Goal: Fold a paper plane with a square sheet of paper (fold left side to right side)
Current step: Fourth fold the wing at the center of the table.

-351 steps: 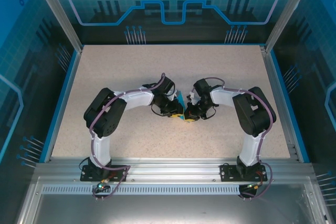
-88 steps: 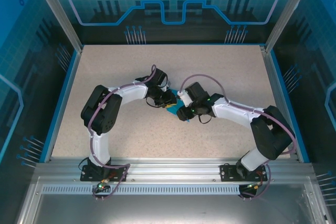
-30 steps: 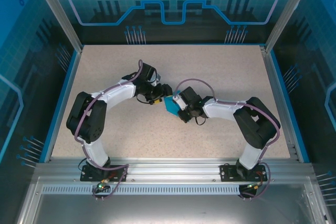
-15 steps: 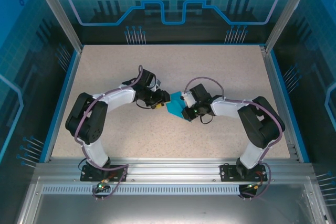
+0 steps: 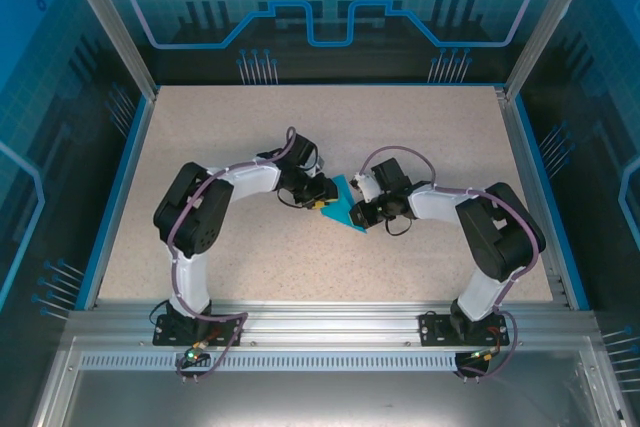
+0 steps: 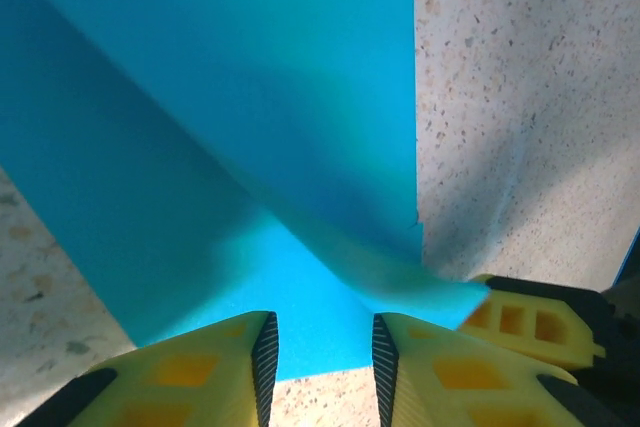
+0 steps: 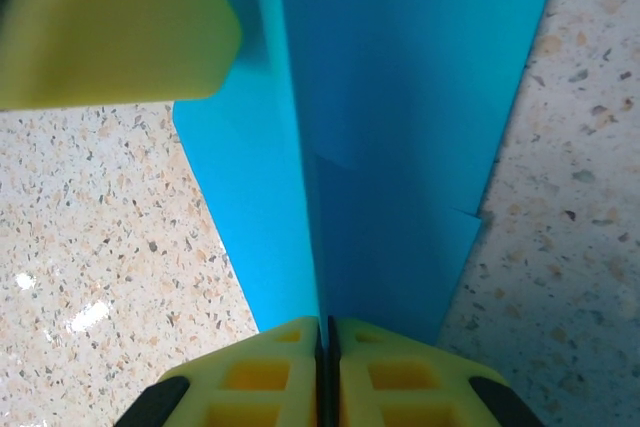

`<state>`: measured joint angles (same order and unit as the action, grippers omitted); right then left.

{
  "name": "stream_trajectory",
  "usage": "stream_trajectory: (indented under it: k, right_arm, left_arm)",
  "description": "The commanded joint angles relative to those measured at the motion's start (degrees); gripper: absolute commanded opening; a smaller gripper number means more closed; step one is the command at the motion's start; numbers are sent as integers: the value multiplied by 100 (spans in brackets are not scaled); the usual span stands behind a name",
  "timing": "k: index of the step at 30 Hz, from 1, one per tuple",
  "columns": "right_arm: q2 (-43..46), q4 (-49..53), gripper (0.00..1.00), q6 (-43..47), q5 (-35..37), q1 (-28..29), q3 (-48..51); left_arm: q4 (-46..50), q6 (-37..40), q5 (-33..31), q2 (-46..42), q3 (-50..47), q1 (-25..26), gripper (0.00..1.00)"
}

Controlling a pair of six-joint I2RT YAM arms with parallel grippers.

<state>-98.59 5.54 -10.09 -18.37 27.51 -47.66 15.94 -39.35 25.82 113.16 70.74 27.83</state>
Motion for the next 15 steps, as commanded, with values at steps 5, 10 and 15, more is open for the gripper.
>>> stream_trajectory:
  k: [5,10,15]
  right_arm:
    - [-112,-36,11,-150,-275,-167,63]
    - [-203,-9,11,-169,-341,-210,24]
    - [-245,9,11,-187,-351,-222,49]
  left_arm:
    - [13,-96,133,297,275,33,36]
    - [-15,-116,127,410,350,39,38]
    - [2,-125,115,475,414,51,38]
